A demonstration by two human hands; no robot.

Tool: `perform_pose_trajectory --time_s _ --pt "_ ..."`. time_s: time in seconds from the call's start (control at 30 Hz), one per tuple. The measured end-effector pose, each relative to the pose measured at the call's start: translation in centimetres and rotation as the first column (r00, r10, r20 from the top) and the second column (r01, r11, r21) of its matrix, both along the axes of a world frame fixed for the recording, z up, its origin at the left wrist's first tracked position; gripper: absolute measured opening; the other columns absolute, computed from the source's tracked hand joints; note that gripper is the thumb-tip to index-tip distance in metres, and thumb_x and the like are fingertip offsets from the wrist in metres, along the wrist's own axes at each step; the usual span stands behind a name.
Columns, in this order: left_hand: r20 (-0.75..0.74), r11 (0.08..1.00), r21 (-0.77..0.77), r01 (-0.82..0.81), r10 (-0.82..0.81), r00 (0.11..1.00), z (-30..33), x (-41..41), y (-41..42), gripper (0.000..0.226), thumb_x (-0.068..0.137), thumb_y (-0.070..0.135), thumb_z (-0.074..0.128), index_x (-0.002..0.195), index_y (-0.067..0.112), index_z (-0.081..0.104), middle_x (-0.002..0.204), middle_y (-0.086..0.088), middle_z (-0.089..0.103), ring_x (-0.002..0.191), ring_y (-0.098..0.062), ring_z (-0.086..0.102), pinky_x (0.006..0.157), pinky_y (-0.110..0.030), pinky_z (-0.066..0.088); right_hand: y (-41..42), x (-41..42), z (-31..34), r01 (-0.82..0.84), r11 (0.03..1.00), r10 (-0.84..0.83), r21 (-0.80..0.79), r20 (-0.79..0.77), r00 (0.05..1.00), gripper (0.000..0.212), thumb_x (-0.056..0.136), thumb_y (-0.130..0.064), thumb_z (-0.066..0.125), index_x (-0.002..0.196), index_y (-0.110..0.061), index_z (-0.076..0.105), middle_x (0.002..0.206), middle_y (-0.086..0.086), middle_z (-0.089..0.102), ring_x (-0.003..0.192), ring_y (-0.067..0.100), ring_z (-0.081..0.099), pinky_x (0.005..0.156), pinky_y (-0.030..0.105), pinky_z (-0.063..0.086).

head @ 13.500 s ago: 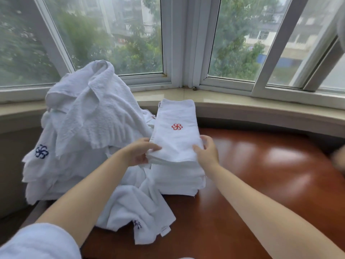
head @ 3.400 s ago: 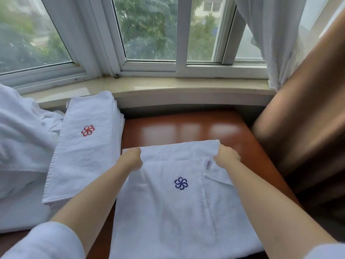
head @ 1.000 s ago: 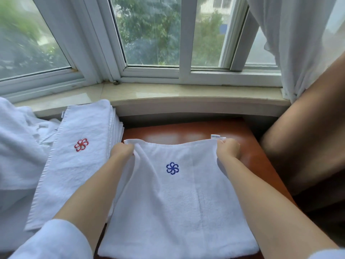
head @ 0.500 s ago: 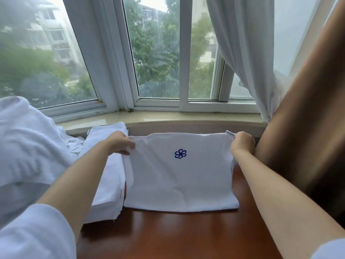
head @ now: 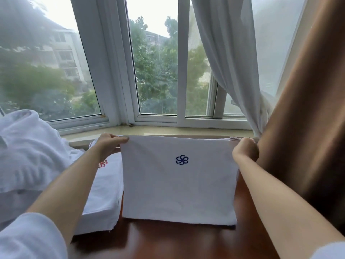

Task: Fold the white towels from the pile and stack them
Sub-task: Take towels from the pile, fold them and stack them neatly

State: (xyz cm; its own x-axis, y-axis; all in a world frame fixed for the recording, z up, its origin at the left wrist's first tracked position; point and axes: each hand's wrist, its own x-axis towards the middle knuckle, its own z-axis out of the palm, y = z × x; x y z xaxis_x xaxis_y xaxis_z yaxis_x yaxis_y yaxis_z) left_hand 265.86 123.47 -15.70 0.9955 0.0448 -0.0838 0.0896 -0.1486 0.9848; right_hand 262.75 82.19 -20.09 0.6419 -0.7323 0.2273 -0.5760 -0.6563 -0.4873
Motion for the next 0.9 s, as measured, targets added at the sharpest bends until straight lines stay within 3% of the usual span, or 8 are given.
perform_pose_trajectory --time_s 0.07,0.13,0.2,0.27,0.43,0.57,0.73,0.9 --pt "0.060 0.991 0.048 -0.127 0.124 0.990 -0.1 0.4 -0.1 0.026 0.083 0.006 0.073 0.098 -0.013 0.064 0.098 -0.021 0.064 0.080 -0.028 0.065 0.073 -0.031 0.060 0.1 0.3 0.5 -0.009 1.000 0.008 0.021 0.038 0.999 0.030 0.094 0.001 0.041 0.113 0.003 0.064 0.115 0.022 0.060 0.112 0.038 0.055 0.089 0.043 0.047" --pt "0.176 0.943 0.199 -0.266 0.232 0.957 -0.2 0.9 0.0 0.023 0.079 0.012 0.079 0.086 -0.007 0.069 0.086 -0.016 0.065 0.080 -0.026 0.060 0.083 -0.040 0.054 0.3 0.6 1.1 -0.044 0.999 0.044 0.003 0.074 0.996 0.025 0.095 -0.006 0.047 0.109 0.002 0.066 0.110 0.023 0.063 0.110 0.039 0.055 0.084 0.041 0.047" --pt "0.289 0.893 0.322 -0.316 0.225 0.930 -0.3 1.3 0.0 0.018 0.076 0.012 0.081 0.071 0.000 0.068 0.073 -0.012 0.062 0.073 -0.024 0.054 0.075 -0.036 0.048 0.6 0.9 1.3 -0.069 0.998 0.069 -0.008 0.078 0.995 0.025 0.097 -0.011 0.047 0.109 0.000 0.066 0.110 0.023 0.064 0.109 0.038 0.057 0.083 0.039 0.047" --pt "0.348 0.866 0.395 -0.306 0.167 0.922 -0.4 1.7 0.0 0.015 0.074 0.008 0.081 0.073 0.007 0.066 0.071 -0.011 0.061 0.072 -0.024 0.054 0.071 -0.032 0.044 0.8 1.3 1.3 -0.090 0.996 0.091 -0.018 0.064 0.994 0.025 0.098 -0.014 0.045 0.109 -0.003 0.065 0.111 0.022 0.063 0.108 0.038 0.058 0.084 0.037 0.047" --pt "0.337 0.707 0.647 -0.284 0.068 0.939 -1.6 3.2 0.0 0.028 0.081 0.012 0.072 0.109 0.015 0.066 0.087 -0.011 0.066 0.084 -0.028 0.058 0.070 -0.029 0.036 1.0 2.6 0.2 -0.111 0.993 0.107 0.045 0.077 0.991 0.021 0.093 -0.001 0.038 0.100 -0.006 0.057 0.107 0.022 0.061 0.098 0.038 0.058 0.076 0.033 0.040" --pt "0.248 0.507 0.828 -0.239 0.051 0.967 -2.9 4.7 -0.7 0.012 0.089 0.018 0.059 0.091 0.020 0.071 0.102 -0.007 0.068 0.096 -0.029 0.059 0.069 -0.030 0.039 0.8 4.5 -0.6 -0.162 0.983 0.155 0.081 0.086 0.984 0.016 0.094 0.002 0.039 0.098 -0.003 0.053 0.107 0.025 0.060 0.096 0.038 0.058 0.072 0.031 0.037" --pt "0.240 0.668 0.690 -0.280 0.153 0.959 -5.0 8.1 -2.1 0.017 0.090 0.006 0.050 0.086 0.004 0.066 0.089 -0.017 0.069 0.091 -0.034 0.063 0.080 -0.040 0.052 0.4 7.5 -1.9 -0.164 0.979 0.154 0.121 0.086 0.984 0.028 0.094 0.004 0.036 0.106 0.003 0.061 0.117 0.025 0.059 0.107 0.037 0.058 0.085 0.034 0.045" --pt "0.481 0.753 0.407 -0.517 0.305 0.822 -4.3 12.0 -4.2 0.020 0.096 0.009 0.052 0.106 -0.002 0.066 0.101 -0.024 0.069 0.097 -0.040 0.061 0.082 -0.038 0.044 0.6 11.0 0.4 -0.160 0.955 0.050 0.251 0.397 0.916 0.029 0.095 0.000 0.032 0.113 -0.003 0.055 0.124 0.018 0.049 0.098 0.031 0.050 0.076 0.029 0.031"
